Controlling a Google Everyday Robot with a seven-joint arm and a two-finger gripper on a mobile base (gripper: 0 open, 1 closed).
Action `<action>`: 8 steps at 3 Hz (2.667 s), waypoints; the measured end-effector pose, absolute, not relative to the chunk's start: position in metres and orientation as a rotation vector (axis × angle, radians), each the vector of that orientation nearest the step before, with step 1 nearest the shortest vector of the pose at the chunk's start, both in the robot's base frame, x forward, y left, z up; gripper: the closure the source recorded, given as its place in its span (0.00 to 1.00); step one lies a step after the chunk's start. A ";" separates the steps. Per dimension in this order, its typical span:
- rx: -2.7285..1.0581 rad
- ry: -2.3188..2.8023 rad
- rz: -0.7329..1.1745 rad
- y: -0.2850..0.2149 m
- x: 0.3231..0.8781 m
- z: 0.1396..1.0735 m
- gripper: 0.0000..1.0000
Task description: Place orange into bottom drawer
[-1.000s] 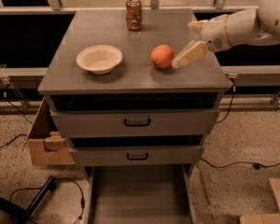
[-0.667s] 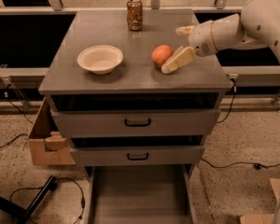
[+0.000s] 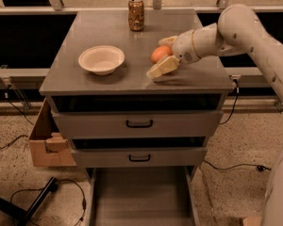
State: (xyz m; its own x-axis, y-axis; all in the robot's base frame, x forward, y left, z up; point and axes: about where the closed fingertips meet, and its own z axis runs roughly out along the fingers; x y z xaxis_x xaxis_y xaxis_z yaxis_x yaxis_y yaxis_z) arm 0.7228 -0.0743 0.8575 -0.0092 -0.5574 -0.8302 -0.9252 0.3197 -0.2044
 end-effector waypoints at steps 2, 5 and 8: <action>-1.351 1.684 0.530 -0.058 0.728 0.842 0.66; -1.383 1.642 0.410 -0.090 0.753 0.922 1.00; -1.153 2.014 0.092 -0.281 0.661 0.944 1.00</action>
Offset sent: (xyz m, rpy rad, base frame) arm 0.0076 0.0157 -0.0157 0.0171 0.0081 -0.0016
